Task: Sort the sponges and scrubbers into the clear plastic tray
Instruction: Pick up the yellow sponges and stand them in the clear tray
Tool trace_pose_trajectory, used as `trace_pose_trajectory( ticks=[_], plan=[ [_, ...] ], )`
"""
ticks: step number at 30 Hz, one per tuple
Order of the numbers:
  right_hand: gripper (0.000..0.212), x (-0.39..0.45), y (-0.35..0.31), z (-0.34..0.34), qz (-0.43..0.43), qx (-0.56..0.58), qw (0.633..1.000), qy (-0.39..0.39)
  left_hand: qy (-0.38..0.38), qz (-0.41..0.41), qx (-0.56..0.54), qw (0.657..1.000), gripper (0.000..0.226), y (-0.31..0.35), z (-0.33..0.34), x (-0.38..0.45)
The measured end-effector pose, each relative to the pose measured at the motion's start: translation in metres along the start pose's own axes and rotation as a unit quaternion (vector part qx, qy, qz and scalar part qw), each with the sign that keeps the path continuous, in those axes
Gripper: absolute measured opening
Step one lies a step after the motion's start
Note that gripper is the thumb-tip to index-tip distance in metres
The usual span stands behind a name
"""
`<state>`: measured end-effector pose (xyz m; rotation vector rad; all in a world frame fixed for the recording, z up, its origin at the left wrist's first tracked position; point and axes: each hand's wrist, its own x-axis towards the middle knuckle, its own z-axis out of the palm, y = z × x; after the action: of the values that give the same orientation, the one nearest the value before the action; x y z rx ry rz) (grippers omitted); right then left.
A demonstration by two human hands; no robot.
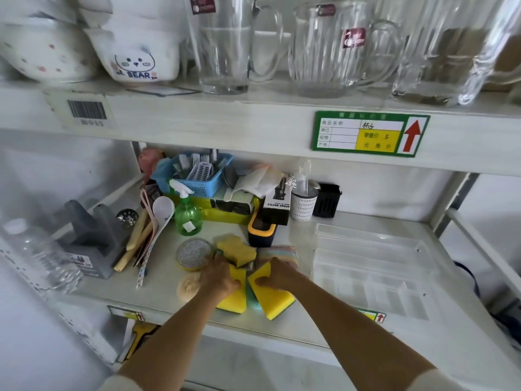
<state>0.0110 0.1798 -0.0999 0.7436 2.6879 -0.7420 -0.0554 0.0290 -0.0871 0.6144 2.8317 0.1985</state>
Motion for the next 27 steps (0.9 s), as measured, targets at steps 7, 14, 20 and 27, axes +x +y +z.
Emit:
trace_pose_trajectory(
  ticks=[7, 14, 20, 27],
  plan=[
    [0.078, -0.007, 0.002, -0.010, 0.001, 0.031, 0.999, 0.011, -0.033, -0.010, -0.065, 0.997, 0.078, -0.005, -0.006, -0.009],
    [0.050, -0.029, 0.000, -0.042, 0.006, 0.035, 0.990, 0.134, 0.036, -0.019, -0.082, 0.996, 0.064, -0.003, -0.033, -0.008],
    [0.049, -0.060, 0.011, -0.081, 0.028, 0.006, 0.966, 0.258, 0.111, 0.024, -0.158, 0.981, 0.067, 0.053, -0.052, -0.016],
    [0.053, -0.089, 0.056, -0.106, 0.050, -0.008, 0.957, 0.286, 0.128, 0.092, -0.184, 0.970, 0.059, 0.119, -0.039, -0.039]
  ],
)
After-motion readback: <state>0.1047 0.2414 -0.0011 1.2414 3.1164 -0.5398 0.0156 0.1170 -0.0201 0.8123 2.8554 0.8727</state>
